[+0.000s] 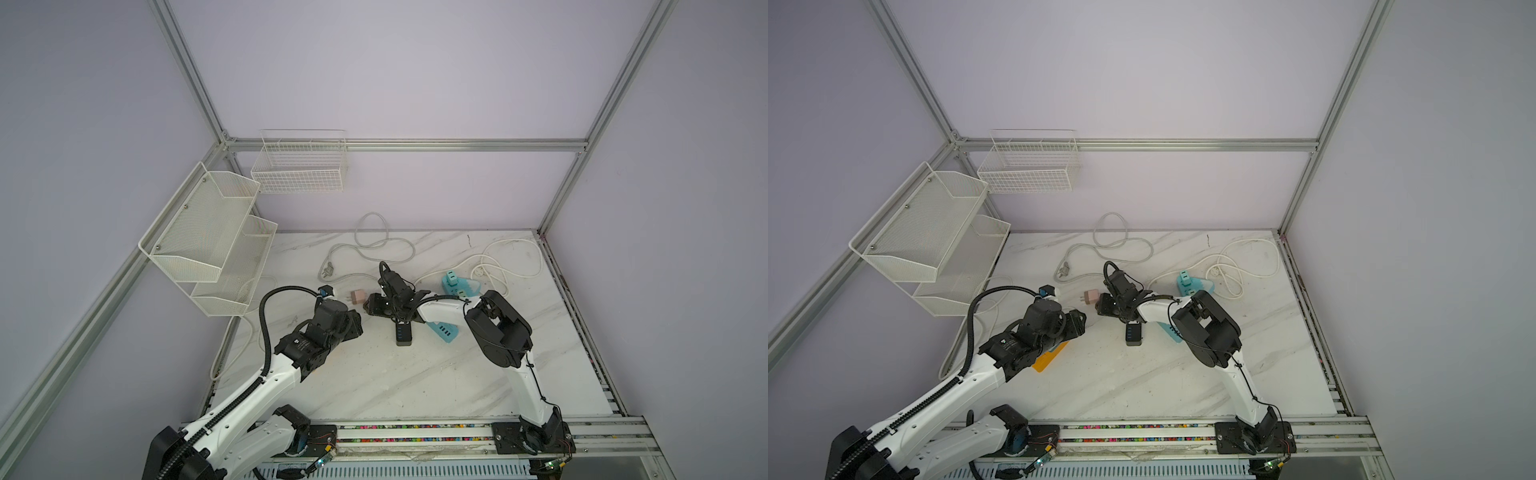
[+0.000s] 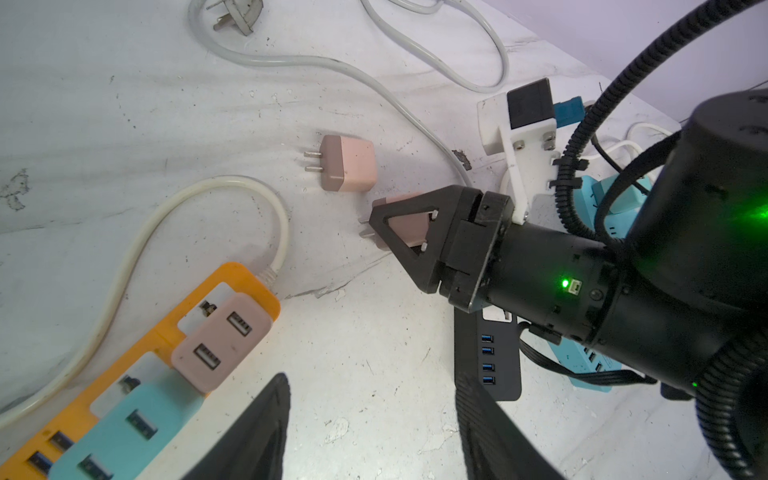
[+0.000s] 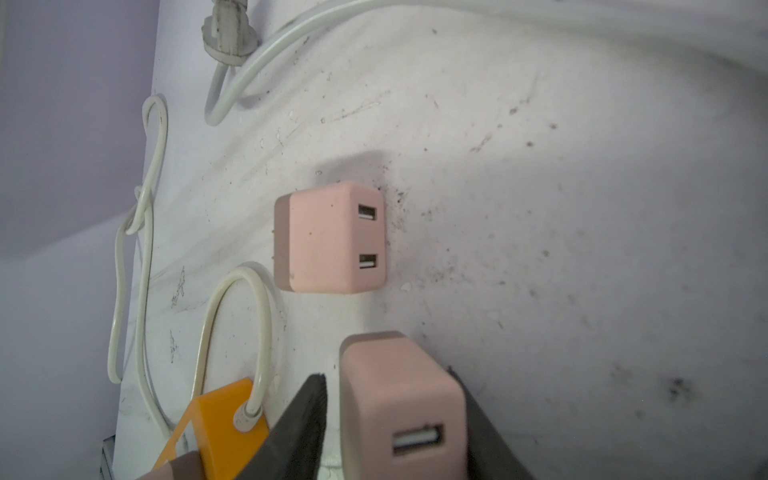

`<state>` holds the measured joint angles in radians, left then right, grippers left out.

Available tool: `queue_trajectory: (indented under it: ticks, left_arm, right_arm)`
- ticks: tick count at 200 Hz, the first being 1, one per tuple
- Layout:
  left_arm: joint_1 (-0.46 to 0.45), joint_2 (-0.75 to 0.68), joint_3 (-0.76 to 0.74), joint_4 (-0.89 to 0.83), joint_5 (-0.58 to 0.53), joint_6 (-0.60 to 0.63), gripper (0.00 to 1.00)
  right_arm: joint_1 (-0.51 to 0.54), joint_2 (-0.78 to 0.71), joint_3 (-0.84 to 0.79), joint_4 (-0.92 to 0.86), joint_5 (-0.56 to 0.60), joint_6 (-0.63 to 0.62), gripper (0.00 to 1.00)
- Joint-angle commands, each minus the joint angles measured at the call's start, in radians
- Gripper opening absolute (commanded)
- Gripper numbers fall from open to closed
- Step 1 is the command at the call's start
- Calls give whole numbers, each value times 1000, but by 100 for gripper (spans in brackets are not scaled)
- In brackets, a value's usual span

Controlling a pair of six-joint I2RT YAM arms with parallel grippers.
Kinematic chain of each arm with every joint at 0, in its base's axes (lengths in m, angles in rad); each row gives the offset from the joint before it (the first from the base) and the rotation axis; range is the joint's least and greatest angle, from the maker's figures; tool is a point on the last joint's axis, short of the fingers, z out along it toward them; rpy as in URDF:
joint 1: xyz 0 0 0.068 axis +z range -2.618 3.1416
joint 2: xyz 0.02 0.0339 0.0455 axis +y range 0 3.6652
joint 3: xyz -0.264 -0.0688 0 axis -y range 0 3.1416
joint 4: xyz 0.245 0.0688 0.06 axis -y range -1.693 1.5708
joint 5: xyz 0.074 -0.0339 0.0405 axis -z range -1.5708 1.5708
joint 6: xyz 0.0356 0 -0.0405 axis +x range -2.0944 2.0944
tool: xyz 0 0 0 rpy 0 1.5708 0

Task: Pull the plug off the socket
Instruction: 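Lower the pink adapter beside the first one and open the right gripper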

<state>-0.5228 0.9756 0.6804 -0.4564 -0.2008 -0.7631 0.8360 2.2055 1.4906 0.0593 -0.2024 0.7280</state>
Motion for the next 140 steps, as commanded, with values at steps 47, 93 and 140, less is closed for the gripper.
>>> queue_trajectory:
  ticks: [47, 93, 140]
  left_arm:
    - [11, 8, -38, 42, 24, -8, 64]
    - [12, 9, -33, 47, 42, -10, 64]
    - [14, 6, -25, 60, 76, -18, 69]
  right_arm:
    - [4, -18, 47, -95, 80, 18, 65]
    - [4, -37, 80, -143, 111, -4, 72]
    - [4, -116, 75, -180, 135, -54, 81]
